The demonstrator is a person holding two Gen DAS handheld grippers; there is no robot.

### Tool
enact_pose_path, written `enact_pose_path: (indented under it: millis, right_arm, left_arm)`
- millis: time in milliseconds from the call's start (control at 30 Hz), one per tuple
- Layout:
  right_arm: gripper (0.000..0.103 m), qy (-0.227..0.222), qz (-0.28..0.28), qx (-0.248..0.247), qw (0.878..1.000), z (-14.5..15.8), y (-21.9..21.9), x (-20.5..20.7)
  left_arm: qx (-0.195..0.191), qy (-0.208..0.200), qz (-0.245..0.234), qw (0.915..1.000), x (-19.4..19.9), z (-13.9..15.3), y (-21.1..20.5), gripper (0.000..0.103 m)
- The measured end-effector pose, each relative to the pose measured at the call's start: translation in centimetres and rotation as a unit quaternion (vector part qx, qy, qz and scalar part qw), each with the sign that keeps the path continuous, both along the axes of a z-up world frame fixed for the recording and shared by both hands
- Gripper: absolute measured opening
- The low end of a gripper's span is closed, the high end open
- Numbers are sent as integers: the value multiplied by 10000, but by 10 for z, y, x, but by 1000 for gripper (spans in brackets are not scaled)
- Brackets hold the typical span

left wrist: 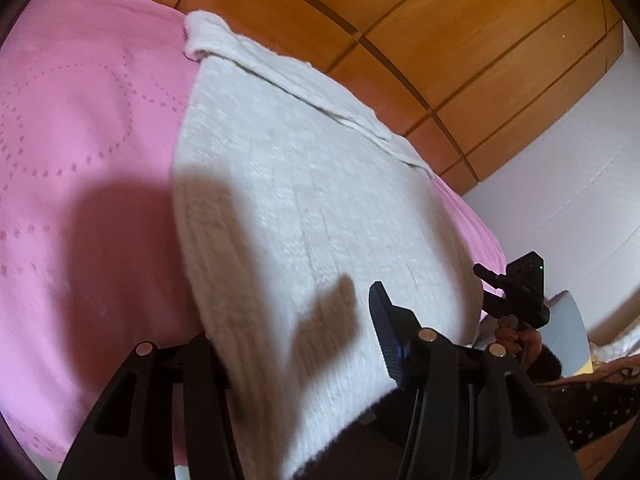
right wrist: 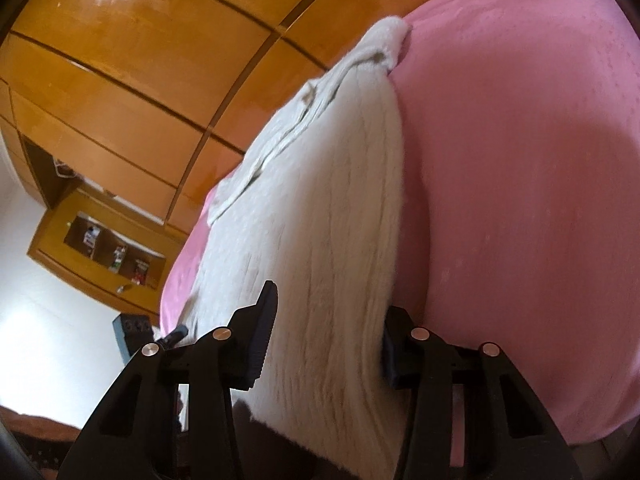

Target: Fold small clothes

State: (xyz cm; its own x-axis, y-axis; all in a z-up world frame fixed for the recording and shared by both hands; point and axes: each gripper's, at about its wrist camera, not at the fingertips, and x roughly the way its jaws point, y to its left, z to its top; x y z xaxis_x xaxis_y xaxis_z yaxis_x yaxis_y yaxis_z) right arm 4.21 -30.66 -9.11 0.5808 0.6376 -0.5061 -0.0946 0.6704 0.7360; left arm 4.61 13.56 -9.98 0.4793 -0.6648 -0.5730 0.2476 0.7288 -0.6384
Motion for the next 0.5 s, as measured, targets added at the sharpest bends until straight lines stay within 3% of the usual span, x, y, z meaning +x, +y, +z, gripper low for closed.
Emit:
enact_pose_path:
  millis: [200,267,433,500]
  right_arm:
    - [45,80,296,41,9995,-5,11,-13]
    - [36,113,341,12,9994,-5,15,-14]
    - [35,144,515,119,9985,-8,19,-12]
    - [25,128,557,98,9983,-8,21,-12]
  left_arm:
    - [-107,79,-197,9997,-4,0,-4,49]
    - [-107,100,-225,9996,-4,1,-6,49]
    - [-63,113,-415,9991,-2,2,-19,49]
    - [43,96,-493,9987,-4,4,-24,43]
